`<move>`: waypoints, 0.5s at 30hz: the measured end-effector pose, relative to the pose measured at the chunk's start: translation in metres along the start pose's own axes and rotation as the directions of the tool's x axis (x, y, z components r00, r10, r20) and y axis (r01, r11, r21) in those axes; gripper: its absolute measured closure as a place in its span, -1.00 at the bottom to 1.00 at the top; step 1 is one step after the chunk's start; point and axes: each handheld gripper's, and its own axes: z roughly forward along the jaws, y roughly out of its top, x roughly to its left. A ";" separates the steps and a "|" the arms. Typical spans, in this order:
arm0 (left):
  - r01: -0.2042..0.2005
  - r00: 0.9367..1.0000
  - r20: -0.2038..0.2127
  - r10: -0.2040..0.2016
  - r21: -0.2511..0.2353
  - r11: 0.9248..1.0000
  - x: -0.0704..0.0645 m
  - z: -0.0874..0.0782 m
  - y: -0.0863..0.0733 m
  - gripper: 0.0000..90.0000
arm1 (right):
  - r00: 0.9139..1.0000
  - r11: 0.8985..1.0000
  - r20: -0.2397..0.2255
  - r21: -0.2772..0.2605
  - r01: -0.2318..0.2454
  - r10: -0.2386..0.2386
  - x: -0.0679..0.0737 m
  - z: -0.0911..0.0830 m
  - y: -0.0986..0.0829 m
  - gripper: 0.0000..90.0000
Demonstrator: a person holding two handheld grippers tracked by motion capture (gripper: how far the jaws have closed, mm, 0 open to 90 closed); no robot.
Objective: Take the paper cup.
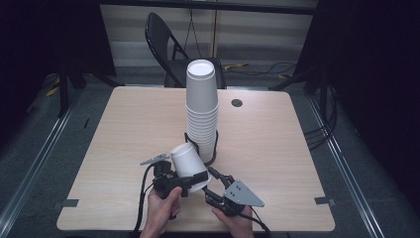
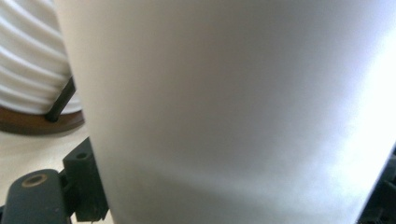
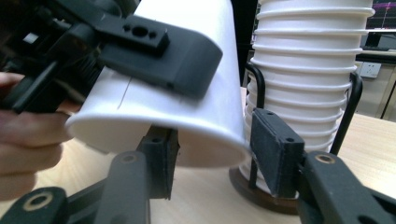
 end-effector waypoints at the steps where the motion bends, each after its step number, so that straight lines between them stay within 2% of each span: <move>1: 0.015 1.000 0.009 -0.015 -0.002 1.000 0.000 0.000 0.000 -0.74 | 1.000 1.000 -0.001 -0.001 0.000 0.000 -0.001 0.002 0.000 0.22; 9: 0.043 0.999 0.021 -0.043 0.003 0.999 0.001 0.002 -0.003 -0.74 | 1.000 1.000 0.008 -0.019 0.010 -0.010 -0.002 0.014 0.000 0.44; 10: 0.043 0.999 0.024 -0.043 0.007 0.999 0.000 0.003 -0.003 -0.74 | 1.000 1.000 0.013 -0.023 0.012 -0.011 -0.002 0.015 0.000 0.48; 12: 0.016 1.000 0.007 -0.016 0.011 1.000 -0.001 0.002 -0.004 -0.75 | 1.000 0.999 0.014 -0.031 0.015 -0.014 -0.002 0.016 0.000 0.55; 15: 0.027 0.999 0.018 -0.027 0.004 1.000 0.000 0.001 -0.004 -0.77 | 1.000 0.999 0.019 -0.041 0.025 -0.025 -0.001 0.016 -0.002 0.65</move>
